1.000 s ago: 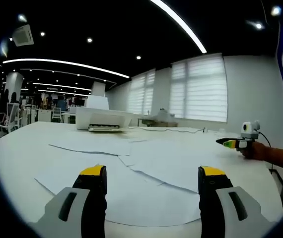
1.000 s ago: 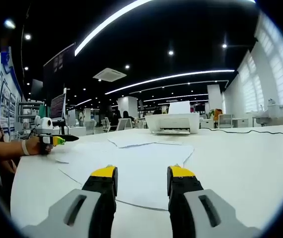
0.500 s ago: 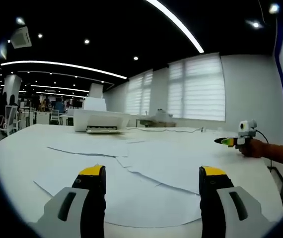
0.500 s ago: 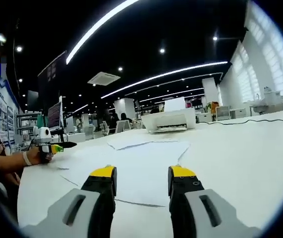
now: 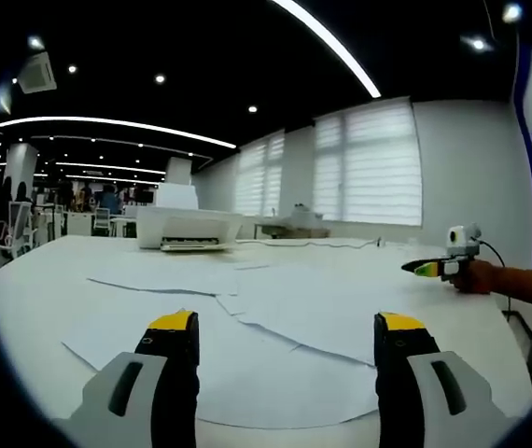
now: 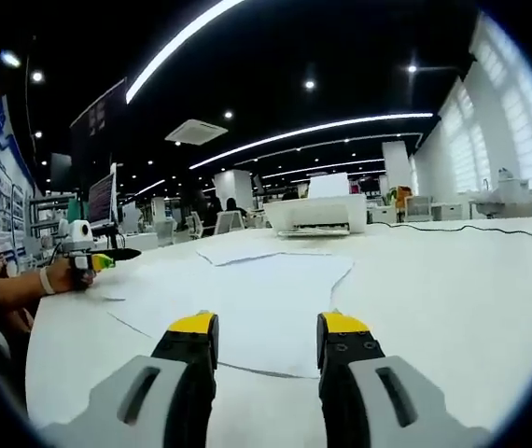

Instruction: Organize the stack of printing papers by aligning and flattening the scattered papers on the table

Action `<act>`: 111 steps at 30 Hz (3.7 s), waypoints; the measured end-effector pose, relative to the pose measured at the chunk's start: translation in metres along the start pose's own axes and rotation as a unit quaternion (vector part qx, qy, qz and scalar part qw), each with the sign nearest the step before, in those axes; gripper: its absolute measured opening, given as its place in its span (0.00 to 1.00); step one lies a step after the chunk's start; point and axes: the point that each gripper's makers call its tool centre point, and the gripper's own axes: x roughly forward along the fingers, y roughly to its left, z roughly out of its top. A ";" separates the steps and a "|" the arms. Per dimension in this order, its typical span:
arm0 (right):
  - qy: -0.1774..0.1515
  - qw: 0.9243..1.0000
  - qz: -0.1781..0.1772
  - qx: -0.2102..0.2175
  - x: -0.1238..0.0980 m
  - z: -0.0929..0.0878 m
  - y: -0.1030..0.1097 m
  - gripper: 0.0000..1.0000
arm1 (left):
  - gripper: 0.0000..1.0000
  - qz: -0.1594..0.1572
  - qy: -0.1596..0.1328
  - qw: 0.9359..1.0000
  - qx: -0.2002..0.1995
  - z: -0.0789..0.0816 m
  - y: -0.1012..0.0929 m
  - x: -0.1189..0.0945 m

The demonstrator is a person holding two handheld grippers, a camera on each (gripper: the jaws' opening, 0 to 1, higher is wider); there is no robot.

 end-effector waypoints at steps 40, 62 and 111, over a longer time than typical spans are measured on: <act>0.103 0.993 -0.010 -0.058 -0.048 0.014 0.031 0.41 | 0.79 0.050 0.118 0.990 0.059 0.018 -0.038 -0.122; 0.142 0.989 -0.012 -0.029 -0.015 -0.012 0.008 0.42 | 0.78 0.045 0.109 0.993 0.029 0.010 -0.056 -0.141; 0.203 0.979 -0.020 -0.024 0.046 -0.032 -0.021 0.44 | 0.78 0.027 0.117 0.992 0.032 0.005 -0.071 -0.139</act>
